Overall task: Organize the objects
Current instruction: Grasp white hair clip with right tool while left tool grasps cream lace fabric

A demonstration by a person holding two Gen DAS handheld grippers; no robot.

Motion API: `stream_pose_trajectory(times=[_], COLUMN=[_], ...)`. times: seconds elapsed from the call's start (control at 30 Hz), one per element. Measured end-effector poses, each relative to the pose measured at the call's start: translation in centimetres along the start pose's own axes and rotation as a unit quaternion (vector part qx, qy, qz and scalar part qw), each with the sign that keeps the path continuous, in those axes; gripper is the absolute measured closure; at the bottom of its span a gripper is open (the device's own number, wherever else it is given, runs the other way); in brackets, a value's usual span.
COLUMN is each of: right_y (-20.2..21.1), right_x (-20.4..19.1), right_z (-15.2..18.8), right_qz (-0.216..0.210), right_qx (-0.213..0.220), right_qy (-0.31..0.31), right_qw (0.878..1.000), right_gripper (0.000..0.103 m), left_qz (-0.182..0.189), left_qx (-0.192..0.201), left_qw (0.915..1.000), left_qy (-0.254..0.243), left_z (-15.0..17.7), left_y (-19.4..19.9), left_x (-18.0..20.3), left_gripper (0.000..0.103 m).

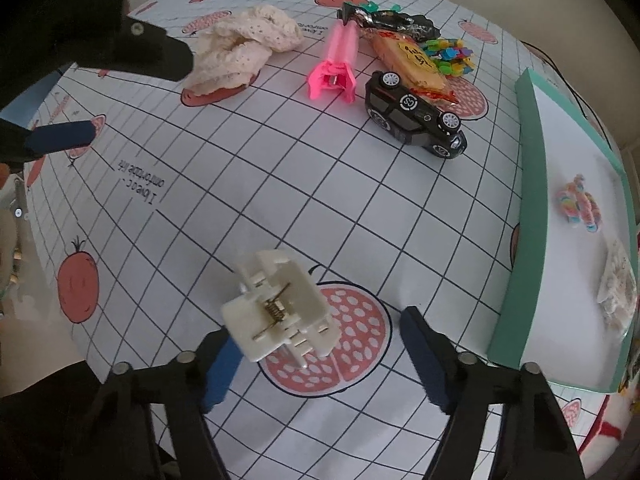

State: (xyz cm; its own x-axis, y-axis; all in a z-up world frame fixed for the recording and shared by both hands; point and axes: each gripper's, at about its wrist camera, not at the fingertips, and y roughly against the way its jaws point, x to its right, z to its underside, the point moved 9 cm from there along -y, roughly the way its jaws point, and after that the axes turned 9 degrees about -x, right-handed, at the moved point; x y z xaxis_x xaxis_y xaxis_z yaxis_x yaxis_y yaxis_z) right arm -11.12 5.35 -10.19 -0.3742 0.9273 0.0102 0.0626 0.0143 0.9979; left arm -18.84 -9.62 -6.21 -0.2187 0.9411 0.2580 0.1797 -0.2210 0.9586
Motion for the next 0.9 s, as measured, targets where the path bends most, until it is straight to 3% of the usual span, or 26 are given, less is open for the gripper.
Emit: stream_pose_trajectory(times=[0.17,0.27,0.5,0.9], right_y=[0.3,0.6,1.0,1.9], right_x=[0.2,0.4,1.1,3.2], right_z=[0.0,0.0,-0.3,-1.4], right_qz=[-0.001,-0.002,-0.003,-0.005], right_qx=[0.003,0.007,0.014,0.039], right_qy=[-0.002,-0.005,-0.01,-0.046], right_qw=[1.0,1.0,1.0,0.998], right_gripper=[0.038,0.051,0.069,0.069], left_qz=[0.003,0.005,-0.016,-0.038], left_qx=[0.012,0.018,0.045,0.081], left_qw=[0.9999,0.9998,0.9988,0.9959], left_qy=[0.0,-0.001,-0.006,-0.016], left_z=[-0.7,-1.2,-3.0,-5.6], left_y=[-0.3,-0.6,-1.3,-2.9], left_x=[0.0,0.2,-0.1,-0.1], left_gripper=[0.001,0.001,0.001,0.001])
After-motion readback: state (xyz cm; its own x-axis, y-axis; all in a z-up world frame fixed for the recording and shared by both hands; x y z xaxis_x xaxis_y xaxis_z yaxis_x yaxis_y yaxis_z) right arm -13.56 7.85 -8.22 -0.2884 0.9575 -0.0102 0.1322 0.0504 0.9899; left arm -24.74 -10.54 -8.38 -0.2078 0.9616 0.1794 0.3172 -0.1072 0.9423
